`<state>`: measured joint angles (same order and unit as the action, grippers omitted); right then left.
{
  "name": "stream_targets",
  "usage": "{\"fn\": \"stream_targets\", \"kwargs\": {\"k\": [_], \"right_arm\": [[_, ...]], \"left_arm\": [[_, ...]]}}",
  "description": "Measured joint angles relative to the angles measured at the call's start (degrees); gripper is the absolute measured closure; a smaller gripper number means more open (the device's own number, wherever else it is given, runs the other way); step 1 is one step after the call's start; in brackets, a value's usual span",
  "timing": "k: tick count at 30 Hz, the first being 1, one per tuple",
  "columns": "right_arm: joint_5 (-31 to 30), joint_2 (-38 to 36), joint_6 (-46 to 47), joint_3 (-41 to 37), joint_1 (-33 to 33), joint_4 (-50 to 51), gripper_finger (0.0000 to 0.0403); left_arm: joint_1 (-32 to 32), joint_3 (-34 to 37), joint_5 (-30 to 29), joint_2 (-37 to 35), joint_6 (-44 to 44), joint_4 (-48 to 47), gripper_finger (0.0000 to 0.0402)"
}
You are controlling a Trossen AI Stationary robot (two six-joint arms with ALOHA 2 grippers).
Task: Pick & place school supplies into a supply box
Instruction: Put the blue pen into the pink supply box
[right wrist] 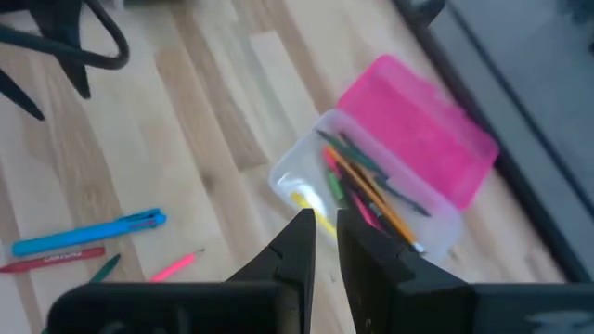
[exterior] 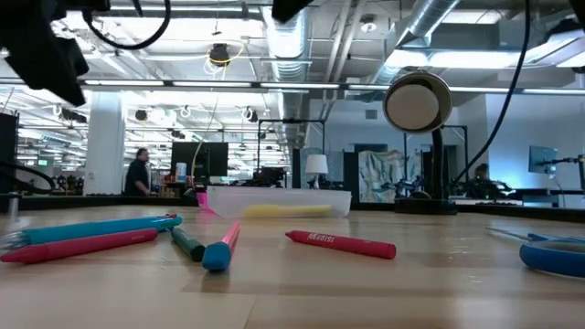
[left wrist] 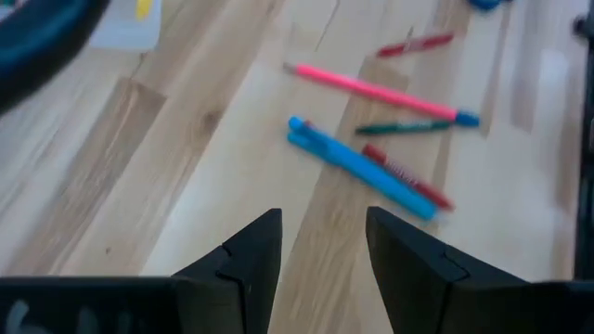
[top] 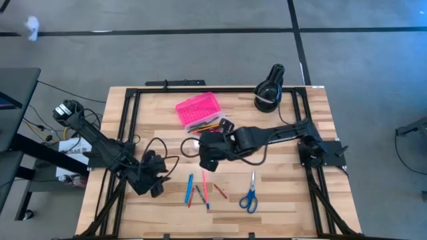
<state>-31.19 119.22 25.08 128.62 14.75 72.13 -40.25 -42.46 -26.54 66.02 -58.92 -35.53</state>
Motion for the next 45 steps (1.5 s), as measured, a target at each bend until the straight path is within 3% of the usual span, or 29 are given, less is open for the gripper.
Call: {"fn": "stream_targets", "kwargs": {"k": [5, 10, 23, 29, 34, 39, 45], "right_arm": [[-5.8, -2.2, -0.2, 0.0, 3.3, 1.3, 0.0360], [-7.8, -4.0, -2.8, 0.0, 6.9, 1.7, 0.0360], [-6.4, -8.6, -7.6, 0.0, 15.6, 1.6, 0.0361], [-1.9, -12.5, -12.5, 0.0, 21.0, -5.8, 0.0361], [-1.8, -15.6, -16.2, 0.0, 25.3, -10.3, 0.0361], [-3.4, -17.4, -15.7, 0.0, 27.9, -8.0, 0.0361], [-9.5, -17.4, -7.0, -0.1, 29.6, 2.3, 0.0361]], "left_arm": [[0.0, 0.0, -1.0, 0.0, -0.3, 3.1, 0.0249], [0.0, 0.0, -1.1, 0.8, -1.8, 4.9, 0.0249], [0.1, 0.0, 0.0, 8.2, -5.3, 16.2, 0.0249], [0.1, 0.0, 0.8, 11.5, -7.3, 20.1, 0.0249], [0.1, 0.0, -0.1, 12.9, -8.3, 22.3, 0.0249], [0.9, 0.0, -0.9, 12.9, -12.0, 22.1, 0.0249], [2.4, 0.0, -0.4, 14.7, -16.7, 20.0, 0.0249]]}}
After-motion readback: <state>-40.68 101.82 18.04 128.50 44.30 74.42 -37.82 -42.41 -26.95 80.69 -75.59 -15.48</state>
